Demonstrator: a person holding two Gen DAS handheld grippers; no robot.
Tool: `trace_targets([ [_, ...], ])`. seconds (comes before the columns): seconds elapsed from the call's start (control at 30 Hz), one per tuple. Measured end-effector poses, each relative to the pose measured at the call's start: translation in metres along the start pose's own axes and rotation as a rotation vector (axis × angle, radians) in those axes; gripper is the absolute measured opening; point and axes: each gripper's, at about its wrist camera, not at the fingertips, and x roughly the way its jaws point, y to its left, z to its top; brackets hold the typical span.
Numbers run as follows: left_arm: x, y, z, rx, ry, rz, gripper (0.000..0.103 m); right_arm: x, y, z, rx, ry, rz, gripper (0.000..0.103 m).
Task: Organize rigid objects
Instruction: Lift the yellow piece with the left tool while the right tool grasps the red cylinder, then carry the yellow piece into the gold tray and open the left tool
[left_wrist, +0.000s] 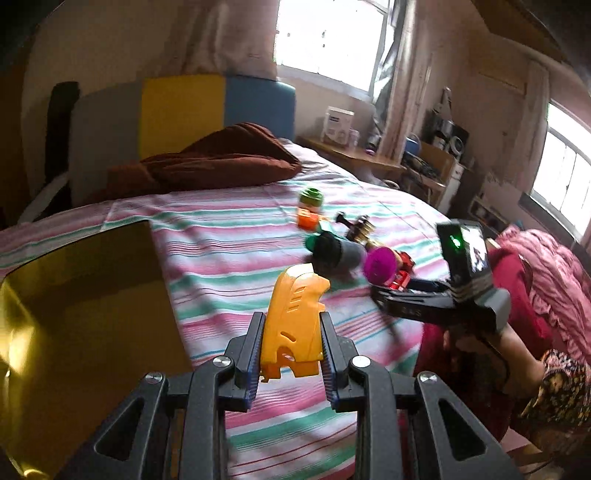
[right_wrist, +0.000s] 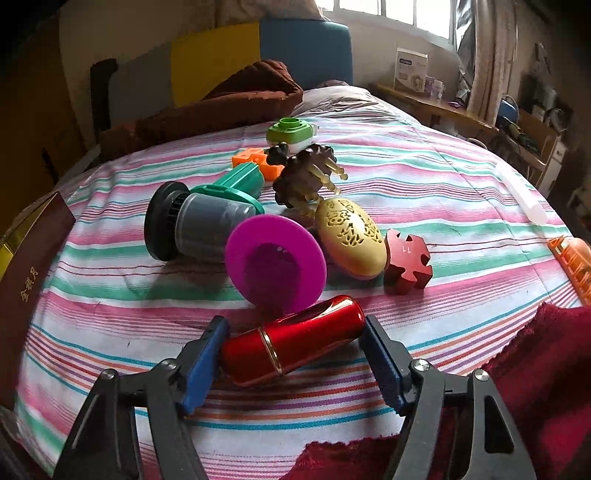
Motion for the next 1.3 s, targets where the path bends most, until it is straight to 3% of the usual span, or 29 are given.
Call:
trace_targets([
  [0.33, -0.016, 0.093, 0.006, -0.215, 0.013, 0.142, 0.027, -0.008, 0.01, -0.006, 0.013, 0.018, 0.013, 0.073],
  [0.6, -0.014, 0.177, -0.005, -0.401, 0.108, 0.212, 0.027, -0.017, 0.031, -0.011, -0.002, 0.042, 0.08, 0.073],
  [0.83, -0.003, 0.229, -0.01, -0.47, 0.198, 0.327, 0.027, -0.027, 0.063, -0.013, -0.08, 0.026, 0.09, 0.073],
  [1.2, 0.011, 0.289, 0.003, -0.579, 0.263, 0.457, 0.027, -0.039, 0.085, -0.012, -0.136, 0.008, 0.089, 0.073],
  [1.3, 0.013, 0.295, 0.002, -0.593, 0.266, 0.476, 0.034, -0.041, 0.086, -0.012, -0.134, 0.012, 0.09, 0.073],
])
